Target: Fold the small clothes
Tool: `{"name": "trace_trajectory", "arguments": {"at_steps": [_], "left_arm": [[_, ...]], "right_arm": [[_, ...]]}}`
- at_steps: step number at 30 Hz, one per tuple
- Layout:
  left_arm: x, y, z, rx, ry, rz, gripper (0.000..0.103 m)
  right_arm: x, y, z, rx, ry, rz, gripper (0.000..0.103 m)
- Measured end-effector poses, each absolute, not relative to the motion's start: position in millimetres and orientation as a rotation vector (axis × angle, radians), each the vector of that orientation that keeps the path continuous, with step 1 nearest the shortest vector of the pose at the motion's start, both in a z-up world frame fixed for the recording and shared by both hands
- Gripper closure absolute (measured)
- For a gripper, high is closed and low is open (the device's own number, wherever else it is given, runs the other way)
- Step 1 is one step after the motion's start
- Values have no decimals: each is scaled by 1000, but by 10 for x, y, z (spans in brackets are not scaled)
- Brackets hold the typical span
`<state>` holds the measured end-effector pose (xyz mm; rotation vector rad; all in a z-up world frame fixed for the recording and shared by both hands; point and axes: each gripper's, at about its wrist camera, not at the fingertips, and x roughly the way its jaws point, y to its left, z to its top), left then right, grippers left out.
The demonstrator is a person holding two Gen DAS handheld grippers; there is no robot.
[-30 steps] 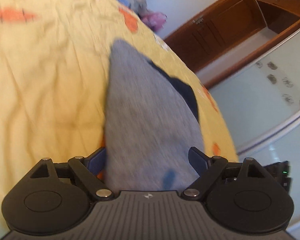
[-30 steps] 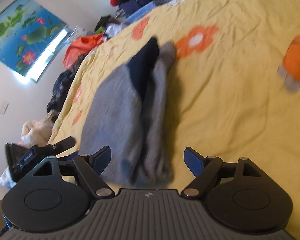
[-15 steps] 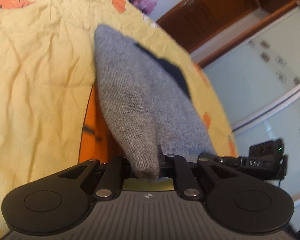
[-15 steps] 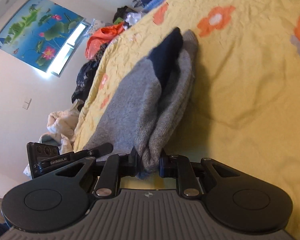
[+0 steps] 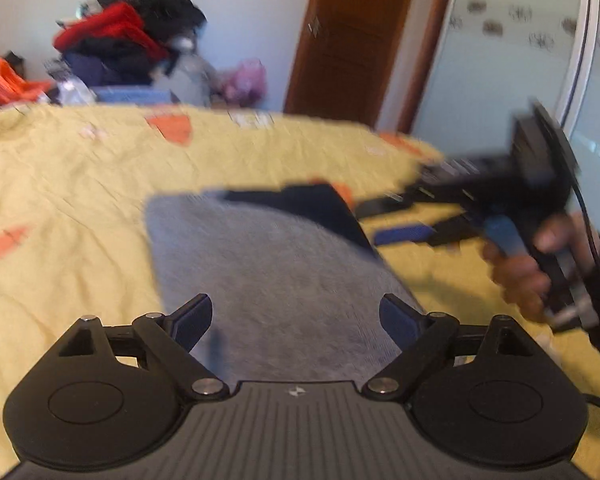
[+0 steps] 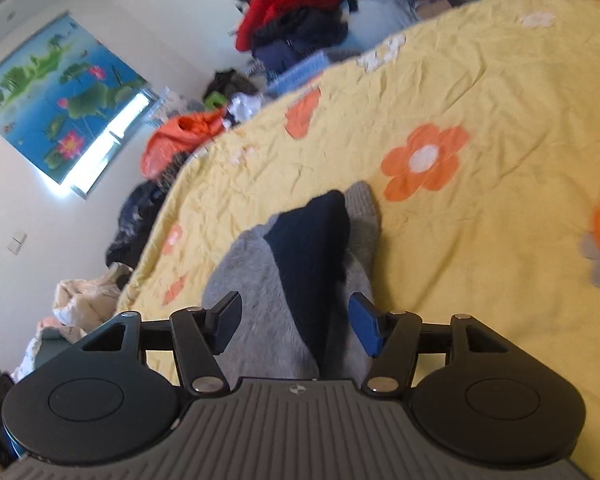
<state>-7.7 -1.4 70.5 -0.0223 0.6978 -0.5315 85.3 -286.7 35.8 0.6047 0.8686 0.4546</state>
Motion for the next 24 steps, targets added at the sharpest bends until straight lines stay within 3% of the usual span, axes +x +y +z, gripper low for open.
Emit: {"name": "trace_trajectory", "arguments": {"at_steps": [1, 3, 4, 5, 8, 10, 12, 16, 18, 24], "left_arm": [[-47, -131, 592, 8, 720, -537, 12], [21, -285, 421, 52, 749, -537, 11], [61, -328, 351, 47, 760, -519, 10], [97, -357, 329, 29, 756, -524, 0], [189, -422, 278, -7, 752, -525, 0], [167, -442, 303, 7, 761, -515, 0], [88, -345, 411, -19, 765, -542, 0], [10, -3, 721, -87, 672, -527, 0], [184, 52, 781, -83, 648, -481, 0], [770, -286, 454, 36, 734, -332, 0]], "right_arm": [[969, -2771, 271, 593, 904, 456, 44], [1094, -2606, 177, 533, 935, 459, 72], [1131, -2573, 196, 486, 907, 463, 73], [1189, -2586, 202, 460, 892, 453, 80], [1347, -2733, 136, 534, 914, 438, 83], [1266, -2711, 181, 511, 910, 445, 81], [1101, -2733, 291, 482, 883, 419, 61], [685, -2931, 604, 542, 656, 366, 49], [679, -2941, 670, 642, 629, 396, 35], [987, -2388, 571, 608, 684, 414, 31]]}}
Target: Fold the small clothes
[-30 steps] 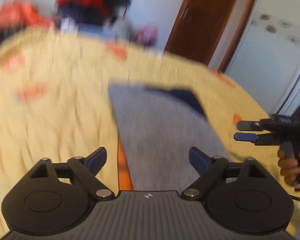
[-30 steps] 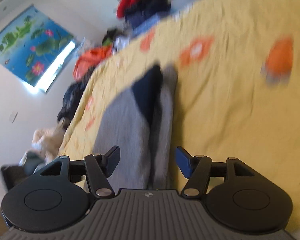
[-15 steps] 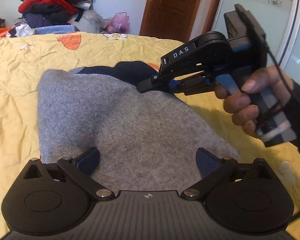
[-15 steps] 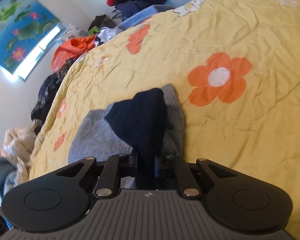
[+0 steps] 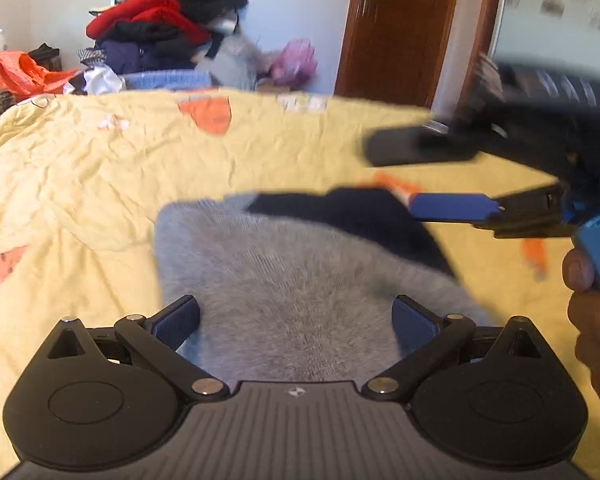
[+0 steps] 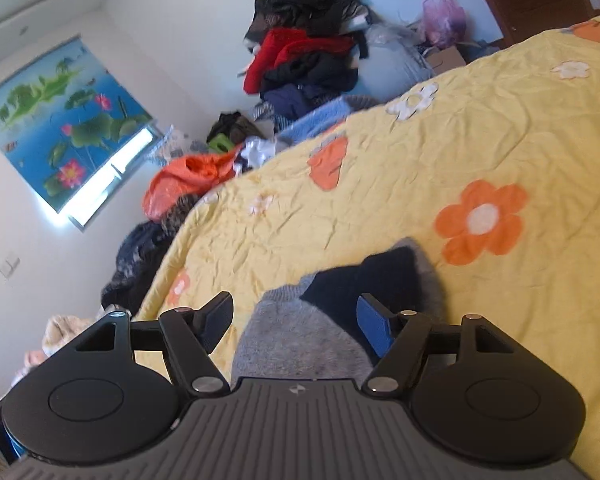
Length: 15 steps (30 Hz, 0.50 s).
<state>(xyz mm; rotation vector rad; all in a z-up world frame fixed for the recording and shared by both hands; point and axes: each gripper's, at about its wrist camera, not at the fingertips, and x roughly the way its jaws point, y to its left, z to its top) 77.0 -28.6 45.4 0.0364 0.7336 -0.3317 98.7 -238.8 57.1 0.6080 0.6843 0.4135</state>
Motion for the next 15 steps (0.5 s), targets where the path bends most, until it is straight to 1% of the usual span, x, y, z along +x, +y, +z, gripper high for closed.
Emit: {"name": "trace_trajectory", "arguments": {"at_steps": [2, 3, 4, 5, 7, 8, 9, 10, 13, 14, 15], "left_arm": [[755, -372, 343, 86, 713, -306, 0], [737, -362, 317, 85, 695, -306, 0], [724, -334, 294, 73, 683, -297, 0], [707, -318, 263, 64, 670, -294, 0], [682, -326, 232, 65, 646, -291, 0], [682, -325, 225, 66, 640, -289, 0], [681, -326, 226, 66, 640, -288, 0], [649, -347, 245, 65, 642, -289, 0], [606, -334, 255, 67, 639, -297, 0], [604, -329, 254, 67, 638, -298, 0], [600, -330, 255, 66, 637, -298, 0]], "right_arm": [[1129, -2311, 341, 573, 766, 364, 33], [1183, -2327, 204, 574, 791, 352, 40], [1161, -2389, 97, 613, 749, 375, 46], [1143, -2452, 26, 655, 732, 403, 48], [1130, -2509, -10, 686, 732, 405, 63], [1138, -2550, -34, 680, 743, 386, 83], [1150, -2566, -50, 644, 751, 367, 93], [1158, -2594, -68, 627, 752, 366, 97], [1082, -2677, -25, 690, 760, 368, 96], [1018, -2639, 45, 669, 752, 349, 86], [921, -2578, 149, 621, 726, 339, 78]]}}
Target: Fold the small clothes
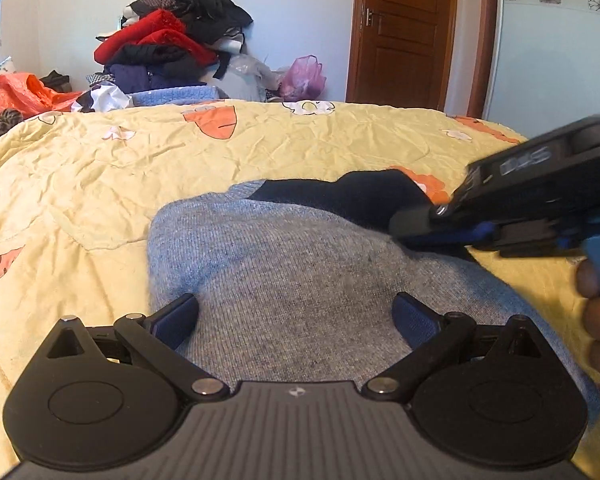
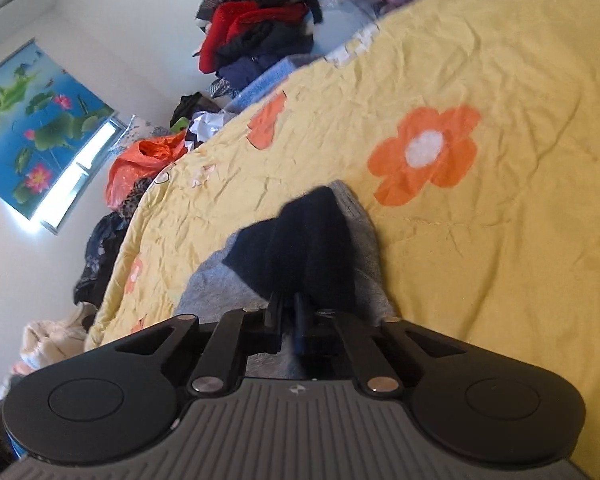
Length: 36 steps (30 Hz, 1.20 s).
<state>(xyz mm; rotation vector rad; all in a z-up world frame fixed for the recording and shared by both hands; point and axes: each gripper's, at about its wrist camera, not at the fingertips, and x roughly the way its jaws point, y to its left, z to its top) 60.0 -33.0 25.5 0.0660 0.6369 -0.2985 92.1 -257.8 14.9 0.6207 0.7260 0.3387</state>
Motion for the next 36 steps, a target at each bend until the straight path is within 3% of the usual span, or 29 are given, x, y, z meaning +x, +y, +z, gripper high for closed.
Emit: {"name": "trace_trajectory", "arguments": {"at_steps": [2, 4, 9, 13, 18, 22, 23, 31, 33, 34, 35, 36], "left_arm": [[596, -341, 250, 67, 635, -296, 0], [596, -347, 249, 66, 634, -293, 0], [583, -339, 252, 65, 634, -298, 0], [598, -335, 245, 60, 627, -295, 0], [474, -188, 368, 20, 638, -321, 0], [116, 297, 493, -155, 637, -369, 0], [75, 423, 475, -223, 657, -392, 0], [339, 715, 214, -605, 828, -496, 0], [423, 735, 176, -688, 860, -517, 2], [466, 737, 163, -704, 875, -525, 8], [502, 729, 152, -691, 898, -517, 39], [532, 712, 143, -646, 928, -485, 65]], "right_arm": [[722, -2405, 350, 503, 653, 338, 52], [603, -2238, 488, 417, 590, 377, 47], [836, -2059, 404, 381, 661, 366, 44], [1071, -2183, 130, 426, 687, 356, 60], [1036, -2253, 272, 414, 736, 366, 59], [538, -2651, 482, 470, 652, 377, 17], [435, -2757, 487, 461, 651, 361, 14], [275, -2956, 84, 483, 850, 379, 22], [279, -2859, 52, 526, 885, 442, 31], [295, -2801, 41, 541, 910, 470, 52], [315, -2741, 7, 547, 940, 485, 71], [323, -2690, -16, 548, 955, 493, 72]]}}
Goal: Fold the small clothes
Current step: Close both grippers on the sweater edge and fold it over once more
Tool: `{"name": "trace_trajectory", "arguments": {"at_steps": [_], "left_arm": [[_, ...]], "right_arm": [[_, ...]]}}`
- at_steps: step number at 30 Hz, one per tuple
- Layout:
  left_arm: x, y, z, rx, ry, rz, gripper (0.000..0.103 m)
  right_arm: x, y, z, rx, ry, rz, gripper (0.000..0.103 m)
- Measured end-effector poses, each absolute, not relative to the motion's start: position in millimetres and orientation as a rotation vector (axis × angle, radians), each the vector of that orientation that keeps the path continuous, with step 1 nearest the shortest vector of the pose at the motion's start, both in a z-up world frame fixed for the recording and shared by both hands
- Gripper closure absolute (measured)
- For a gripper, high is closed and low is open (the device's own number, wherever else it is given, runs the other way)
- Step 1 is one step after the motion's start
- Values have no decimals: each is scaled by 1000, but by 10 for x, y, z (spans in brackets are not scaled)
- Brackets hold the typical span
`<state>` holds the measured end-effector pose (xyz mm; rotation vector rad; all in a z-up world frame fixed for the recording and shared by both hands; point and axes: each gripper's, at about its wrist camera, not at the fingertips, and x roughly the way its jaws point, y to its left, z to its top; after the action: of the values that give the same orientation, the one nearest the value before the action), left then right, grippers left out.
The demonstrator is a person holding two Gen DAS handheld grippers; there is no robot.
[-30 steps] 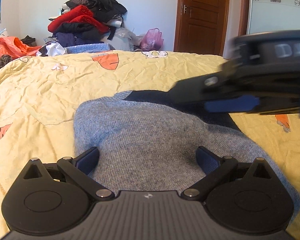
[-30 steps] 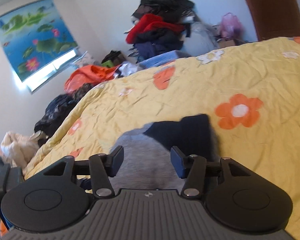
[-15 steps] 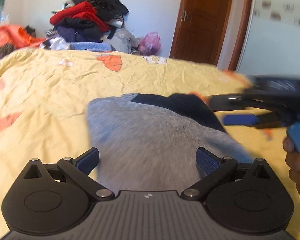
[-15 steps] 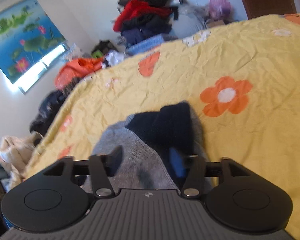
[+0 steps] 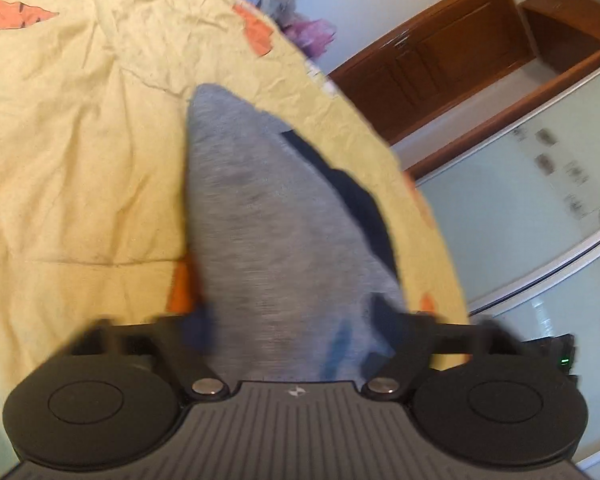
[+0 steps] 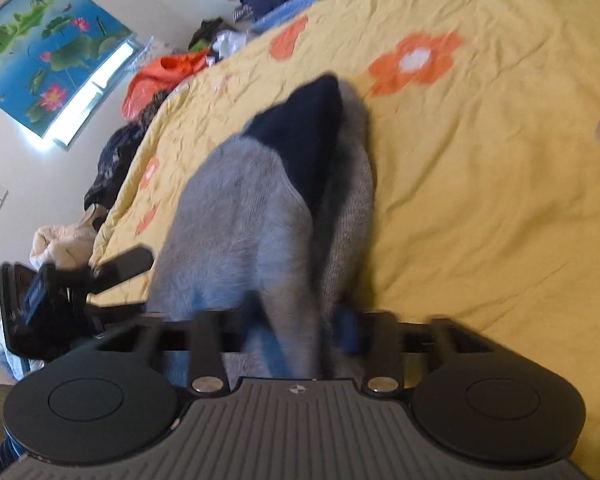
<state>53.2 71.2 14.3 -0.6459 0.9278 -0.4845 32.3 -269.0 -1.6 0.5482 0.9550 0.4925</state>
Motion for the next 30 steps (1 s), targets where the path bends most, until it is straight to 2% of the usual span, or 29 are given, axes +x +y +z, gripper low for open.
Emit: {"name": "trace_trajectory", "arguments": {"at_steps": [7, 9, 10, 12, 14, 21, 26, 27, 28, 29, 30], "left_arm": [[399, 673, 274, -413, 904, -466, 64], [338, 652, 272, -396, 892, -465, 55], [289, 641, 303, -385, 896, -454, 51], [123, 636, 370, -360, 879, -449, 24], [-80, 688, 386, -372, 849, -464, 17], [-385, 969, 199, -560, 837, -486, 17], [-144, 1004, 79, -772, 885, -539, 18], [-114, 991, 65, -800, 895, -553, 21], [-80, 971, 48, -819, 913, -566, 32], [-47, 955, 22, -830, 942, -564, 69], [-19, 942, -8, -827, 974, -547, 88]], "right_arm": [[122, -2576, 46, 557, 969, 569, 76], [120, -2635, -49, 570, 959, 534, 78], [106, -2691, -71, 604, 941, 530, 74], [36, -2755, -52, 657, 926, 502, 62], [-101, -2781, 37, 616, 889, 485, 46], [-488, -3002, 271, 539, 845, 505, 45], [-310, -2958, 92, 588, 928, 516, 45], [-272, -2910, 45, 604, 950, 525, 44], [-245, -2852, 21, 602, 960, 533, 44], [-212, -2808, 0, 600, 960, 549, 48], [-188, -2775, -19, 611, 964, 558, 57]]}}
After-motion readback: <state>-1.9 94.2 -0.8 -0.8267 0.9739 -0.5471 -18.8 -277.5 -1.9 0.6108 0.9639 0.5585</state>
